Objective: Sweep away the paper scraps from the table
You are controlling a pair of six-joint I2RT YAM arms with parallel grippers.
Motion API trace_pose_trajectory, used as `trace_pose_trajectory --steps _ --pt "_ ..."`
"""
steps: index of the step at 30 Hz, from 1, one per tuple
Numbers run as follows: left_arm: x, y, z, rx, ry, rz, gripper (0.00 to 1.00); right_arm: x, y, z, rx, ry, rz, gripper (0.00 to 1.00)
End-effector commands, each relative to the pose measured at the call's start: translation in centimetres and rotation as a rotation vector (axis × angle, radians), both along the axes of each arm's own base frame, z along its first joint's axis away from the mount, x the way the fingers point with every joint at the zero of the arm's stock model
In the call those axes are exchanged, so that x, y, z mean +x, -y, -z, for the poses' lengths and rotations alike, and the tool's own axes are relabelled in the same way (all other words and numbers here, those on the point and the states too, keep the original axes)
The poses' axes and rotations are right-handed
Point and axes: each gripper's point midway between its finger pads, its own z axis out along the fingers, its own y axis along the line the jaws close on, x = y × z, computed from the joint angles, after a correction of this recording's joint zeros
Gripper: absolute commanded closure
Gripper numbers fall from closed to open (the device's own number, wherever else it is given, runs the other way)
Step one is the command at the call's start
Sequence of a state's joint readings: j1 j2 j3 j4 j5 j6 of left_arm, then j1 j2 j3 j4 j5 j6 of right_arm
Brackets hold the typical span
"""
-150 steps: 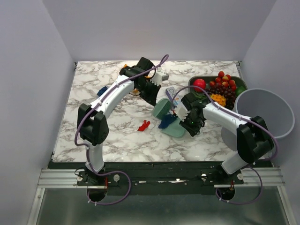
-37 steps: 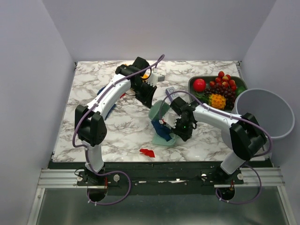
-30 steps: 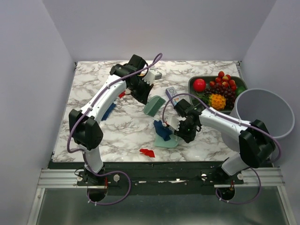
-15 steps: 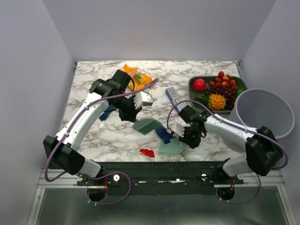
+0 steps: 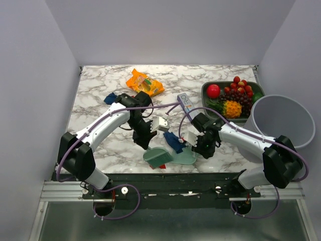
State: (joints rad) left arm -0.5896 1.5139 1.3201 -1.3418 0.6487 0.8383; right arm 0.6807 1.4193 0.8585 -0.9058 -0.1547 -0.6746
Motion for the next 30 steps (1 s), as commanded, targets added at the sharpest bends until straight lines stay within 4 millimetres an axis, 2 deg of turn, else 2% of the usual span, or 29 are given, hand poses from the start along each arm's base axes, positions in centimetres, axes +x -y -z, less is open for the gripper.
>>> trace_pose_trajectory --steps 1,7,12,14,18,20,23,24,25,26,30 --pt "-0.3 -0.8 0.9 0.089 -0.06 -0.059 1.0 0.6 -0.4 -0.1 0.007 0.029 -0.013 0.99" --pt "5.3 -1.4 1.0 0.12 0.121 -0.2 1.0 0.9 -0.5 -0.3 0.009 0.034 -0.01 1.0" --pt "9.6 -2.0 -0.7 0.065 0.2 -0.312 1.0 0.6 -0.6 -0.1 0.015 0.02 -0.007 0.99" --pt "9.7 -2.0 -1.0 0.056 0.183 -0.309 1.0 0.5 -0.6 -0.1 0.016 0.021 -0.008 0.99" --pt "7.7 0.0 -3.8 -0.07 0.082 -0.289 1.0 0.8 0.2 0.1 -0.017 0.046 -0.023 0.99" --pt "7.1 0.6 -5.2 -0.108 0.055 -0.339 1.0 1.3 1.0 0.3 -0.057 0.076 -0.047 0.99" --pt "8.0 0.7 -7.3 -0.163 0.127 -0.428 1.0 1.9 2.1 0.5 -0.111 0.115 -0.091 0.99" --pt "8.2 0.6 -7.4 -0.149 0.117 -0.506 1.0 1.9 2.1 0.6 -0.114 0.113 -0.106 0.99" --pt "9.7 -0.2 -8.0 -0.134 0.211 -0.571 1.0 2.2 2.7 0.5 -0.144 0.131 -0.129 0.99" --pt "10.2 -0.8 -8.0 -0.106 0.237 -0.628 1.0 2.5 2.9 0.3 -0.158 0.14 -0.142 0.99" --pt "12.6 -4.9 -6.4 0.046 0.331 -0.844 1.0 2.9 2.3 -0.7 -0.147 0.139 -0.167 0.99"
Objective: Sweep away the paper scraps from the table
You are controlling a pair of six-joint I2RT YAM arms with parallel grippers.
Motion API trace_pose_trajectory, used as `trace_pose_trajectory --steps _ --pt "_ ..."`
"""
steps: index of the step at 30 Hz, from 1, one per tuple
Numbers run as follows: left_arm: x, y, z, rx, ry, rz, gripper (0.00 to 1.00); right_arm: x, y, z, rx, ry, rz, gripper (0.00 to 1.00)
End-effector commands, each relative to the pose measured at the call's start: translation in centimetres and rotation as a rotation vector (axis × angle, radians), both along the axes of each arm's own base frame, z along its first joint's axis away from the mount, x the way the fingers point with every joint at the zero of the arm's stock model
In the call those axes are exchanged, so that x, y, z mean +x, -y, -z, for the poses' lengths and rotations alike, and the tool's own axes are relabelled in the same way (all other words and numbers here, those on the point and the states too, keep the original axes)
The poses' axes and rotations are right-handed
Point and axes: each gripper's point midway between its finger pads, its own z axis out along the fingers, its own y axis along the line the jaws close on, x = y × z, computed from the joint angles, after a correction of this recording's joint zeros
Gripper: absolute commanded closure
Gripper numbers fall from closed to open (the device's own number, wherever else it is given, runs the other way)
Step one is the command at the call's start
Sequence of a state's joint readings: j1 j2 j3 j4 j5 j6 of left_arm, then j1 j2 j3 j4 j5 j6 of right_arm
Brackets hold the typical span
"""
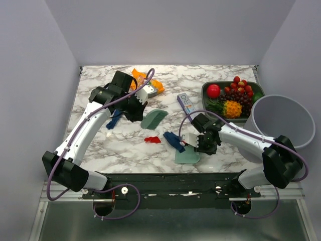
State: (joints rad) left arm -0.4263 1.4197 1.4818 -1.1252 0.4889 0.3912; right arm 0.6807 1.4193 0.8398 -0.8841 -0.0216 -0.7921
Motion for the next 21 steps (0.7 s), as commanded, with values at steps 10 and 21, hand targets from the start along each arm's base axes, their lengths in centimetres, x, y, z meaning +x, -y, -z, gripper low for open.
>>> trace_pose_trajectory --steps 10,21 --pt "3.6 -9.6 4.5 0.345 0.001 -0.536 1.0 1.8 2.3 -0.6 -0.172 0.057 -0.068 0.99" --pt "1.6 -1.7 7.9 0.09 -0.377 -0.39 1.0 2.2 0.9 -0.1 -0.162 0.028 -0.084 0.99"
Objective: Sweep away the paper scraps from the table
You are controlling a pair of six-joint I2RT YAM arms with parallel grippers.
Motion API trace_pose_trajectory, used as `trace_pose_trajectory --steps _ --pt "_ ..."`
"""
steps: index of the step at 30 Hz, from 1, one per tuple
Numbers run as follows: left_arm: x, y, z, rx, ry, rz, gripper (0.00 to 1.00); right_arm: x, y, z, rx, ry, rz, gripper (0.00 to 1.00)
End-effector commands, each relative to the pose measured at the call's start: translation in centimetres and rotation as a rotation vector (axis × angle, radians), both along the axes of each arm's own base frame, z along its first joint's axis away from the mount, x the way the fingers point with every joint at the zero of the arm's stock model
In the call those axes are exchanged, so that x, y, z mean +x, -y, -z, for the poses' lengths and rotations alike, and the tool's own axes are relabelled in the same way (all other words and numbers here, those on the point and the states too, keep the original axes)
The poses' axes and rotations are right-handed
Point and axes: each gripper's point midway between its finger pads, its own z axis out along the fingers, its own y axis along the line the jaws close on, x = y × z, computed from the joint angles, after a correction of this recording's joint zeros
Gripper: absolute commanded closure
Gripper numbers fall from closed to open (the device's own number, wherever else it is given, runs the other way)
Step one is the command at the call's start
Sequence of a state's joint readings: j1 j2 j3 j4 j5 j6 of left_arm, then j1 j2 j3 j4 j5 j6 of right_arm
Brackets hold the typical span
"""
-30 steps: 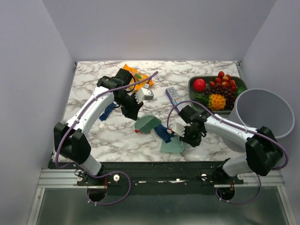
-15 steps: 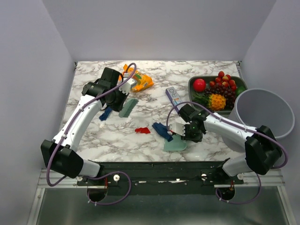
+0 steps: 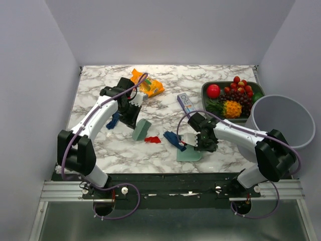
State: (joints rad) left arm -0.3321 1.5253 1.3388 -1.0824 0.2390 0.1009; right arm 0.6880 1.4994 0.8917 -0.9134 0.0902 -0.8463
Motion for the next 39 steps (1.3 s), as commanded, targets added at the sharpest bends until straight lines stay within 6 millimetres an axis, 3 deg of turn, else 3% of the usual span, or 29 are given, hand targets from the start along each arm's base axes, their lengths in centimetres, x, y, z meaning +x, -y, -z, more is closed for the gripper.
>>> trace_pose_trajectory --steps 1,6,7,13,18,21,25,35,39 --pt "0.3 4.5 0.3 -0.172 -0.131 0.018 1.0 0.6 -0.5 0.0 -0.033 0.003 -0.04 0.99" --pt "2.8 8.0 -1.3 -0.311 -0.163 0.041 1.0 0.4 -1.9 0.5 -0.022 -0.022 -0.058 0.99" --pt "3.1 8.5 -0.8 -0.319 -0.185 0.045 1.0 0.5 -2.6 0.4 -0.008 -0.021 -0.052 0.99" --pt "2.0 11.9 -1.2 -0.391 -0.244 0.103 1.0 1.2 -5.6 0.6 0.054 -0.071 0.023 0.99" --pt "1.7 13.0 -2.5 -0.446 -0.249 0.108 1.0 1.9 -9.6 -0.5 0.169 -0.134 0.062 0.99" --pt "3.0 12.5 -3.3 -0.414 -0.177 0.097 1.0 1.9 -11.6 -1.3 0.24 -0.171 0.096 0.99" --pt "5.9 10.3 -4.7 -0.311 -0.017 0.064 1.0 1.6 -12.6 -1.7 0.297 -0.18 0.102 0.99" --pt "7.7 5.8 -8.1 -0.196 0.161 0.036 1.0 -0.2 -9.7 -0.8 0.264 -0.152 0.102 0.99" --pt "7.6 2.6 -8.1 -0.077 0.198 0.025 1.0 -0.7 -8.8 -1.0 0.254 -0.136 0.102 0.99"
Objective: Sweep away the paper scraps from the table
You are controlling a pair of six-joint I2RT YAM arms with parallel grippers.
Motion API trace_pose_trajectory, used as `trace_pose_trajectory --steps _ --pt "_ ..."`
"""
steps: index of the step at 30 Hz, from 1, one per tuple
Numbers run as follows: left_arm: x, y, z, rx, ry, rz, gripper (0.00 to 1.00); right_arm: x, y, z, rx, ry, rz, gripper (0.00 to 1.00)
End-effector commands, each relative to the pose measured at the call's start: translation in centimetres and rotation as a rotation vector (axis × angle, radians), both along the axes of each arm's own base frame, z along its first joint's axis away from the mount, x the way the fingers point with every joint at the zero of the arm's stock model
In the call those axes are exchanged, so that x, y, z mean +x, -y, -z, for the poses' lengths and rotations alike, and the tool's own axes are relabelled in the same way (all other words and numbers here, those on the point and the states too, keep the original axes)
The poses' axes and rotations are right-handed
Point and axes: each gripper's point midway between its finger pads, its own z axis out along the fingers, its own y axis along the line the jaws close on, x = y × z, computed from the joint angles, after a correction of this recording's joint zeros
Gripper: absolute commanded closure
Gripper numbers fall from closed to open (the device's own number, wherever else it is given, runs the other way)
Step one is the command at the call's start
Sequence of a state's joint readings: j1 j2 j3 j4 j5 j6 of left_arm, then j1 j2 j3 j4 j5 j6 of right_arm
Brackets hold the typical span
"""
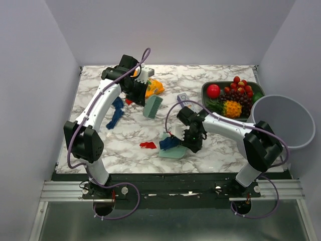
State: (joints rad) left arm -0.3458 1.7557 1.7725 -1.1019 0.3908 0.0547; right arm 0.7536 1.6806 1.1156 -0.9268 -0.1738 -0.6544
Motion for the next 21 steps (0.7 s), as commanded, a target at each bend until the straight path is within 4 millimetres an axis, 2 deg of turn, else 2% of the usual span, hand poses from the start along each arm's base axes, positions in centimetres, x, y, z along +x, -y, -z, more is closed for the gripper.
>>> trace_pose_trajectory --steps 1,5,6,10,13,17,21 --pt "-0.6 -4.6 -1.2 0.182 0.079 -0.01 1.0 -0.5 0.3 -0.7 0.027 0.033 -0.003 0.99" --pt "-3.1 -7.3 1.2 0.313 -0.015 0.042 1.0 -1.4 1.8 -1.0 0.003 0.041 -0.036 0.99" --pt "-3.9 -7.8 2.3 0.339 -0.051 0.051 1.0 -1.7 2.0 -1.3 0.006 0.042 -0.044 0.99" --pt "-5.8 -9.0 3.3 0.375 -0.071 0.065 1.0 -3.2 3.9 -0.4 -0.046 0.018 -0.037 0.99" --pt "-6.9 -9.4 3.9 0.395 -0.124 0.078 1.0 -3.2 4.9 0.0 -0.083 0.029 -0.035 0.99" --pt "-8.6 -7.8 4.1 0.312 -0.218 0.124 1.0 -3.1 5.1 0.3 -0.107 0.019 -0.043 0.99" --pt "-10.1 -4.2 4.5 0.17 -0.311 0.179 1.0 -2.3 4.1 0.6 -0.106 0.021 -0.052 0.99"
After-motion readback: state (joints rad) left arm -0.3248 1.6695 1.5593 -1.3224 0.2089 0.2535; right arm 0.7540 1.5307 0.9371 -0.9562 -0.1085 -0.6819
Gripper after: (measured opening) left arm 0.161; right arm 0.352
